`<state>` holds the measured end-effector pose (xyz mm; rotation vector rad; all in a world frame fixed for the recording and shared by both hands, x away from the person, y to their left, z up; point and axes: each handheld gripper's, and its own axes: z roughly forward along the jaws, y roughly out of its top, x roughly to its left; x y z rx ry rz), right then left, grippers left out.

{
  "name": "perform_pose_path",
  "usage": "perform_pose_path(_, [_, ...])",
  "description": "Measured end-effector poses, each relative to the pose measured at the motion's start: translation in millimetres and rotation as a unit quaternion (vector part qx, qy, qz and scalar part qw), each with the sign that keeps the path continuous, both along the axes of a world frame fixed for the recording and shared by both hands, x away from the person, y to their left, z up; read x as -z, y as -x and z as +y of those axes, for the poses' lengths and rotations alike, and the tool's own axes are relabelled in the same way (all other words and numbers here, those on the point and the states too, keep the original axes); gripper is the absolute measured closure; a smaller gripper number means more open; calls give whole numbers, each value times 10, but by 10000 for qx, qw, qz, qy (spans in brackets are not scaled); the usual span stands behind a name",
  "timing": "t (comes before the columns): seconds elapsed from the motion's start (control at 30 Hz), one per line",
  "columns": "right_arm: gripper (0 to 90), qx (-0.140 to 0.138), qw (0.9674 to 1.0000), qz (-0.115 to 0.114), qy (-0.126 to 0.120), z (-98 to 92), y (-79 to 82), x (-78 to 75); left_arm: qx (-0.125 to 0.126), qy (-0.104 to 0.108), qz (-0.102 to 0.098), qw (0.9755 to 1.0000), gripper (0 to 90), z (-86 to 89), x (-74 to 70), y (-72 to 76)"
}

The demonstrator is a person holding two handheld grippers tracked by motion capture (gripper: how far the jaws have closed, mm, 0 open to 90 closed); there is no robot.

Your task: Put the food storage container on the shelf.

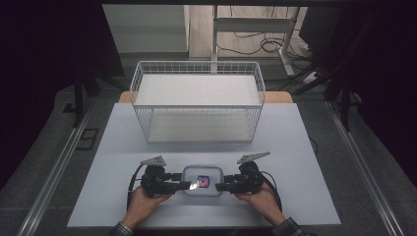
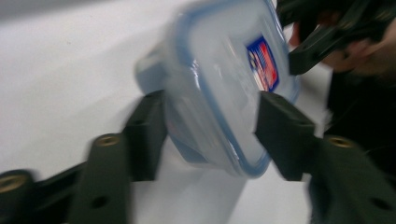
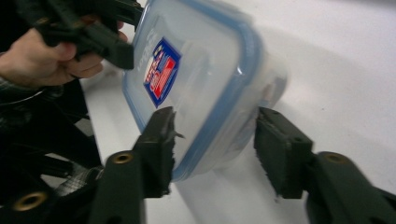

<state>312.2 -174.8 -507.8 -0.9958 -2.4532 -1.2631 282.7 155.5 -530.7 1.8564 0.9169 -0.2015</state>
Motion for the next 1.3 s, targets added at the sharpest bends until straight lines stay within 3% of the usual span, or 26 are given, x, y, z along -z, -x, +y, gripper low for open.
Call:
perform_pose_path(0.03, [525, -17, 10000, 24, -54, -17, -4, -4, 38, 101, 54, 9999, 515, 27, 12, -6])
perform_pose_path(0.3, [569, 24, 9989, 315, -352, -63, -29, 18, 159, 238, 83, 9996, 565, 86, 29, 5])
perform_pose_path(0.43, [576, 88, 9984, 342, -443, -71, -31, 23, 67, 291, 98, 9995, 568, 85, 32, 11])
perform_pose_path(0.57, [592, 194, 9972, 294, -666, -89, -39, -11, -11, 404, 116, 9991, 571, 97, 23, -8])
perform_pose_path(0.73, [592, 219, 9970, 249, -705, -93, -48, -25, -35, 428, 75, 9990, 572, 95, -3, -14])
perform_pose_path(1.07, [590, 334, 9959, 16, -843, -98, -74, -179, -75, 438, -99, 9990, 573, 98, -195, -66])
perform_pose_path(1.3, [587, 411, 9948, -18, -934, -75, -158, -300, -194, 395, -166, 9989, 571, 113, -339, -120])
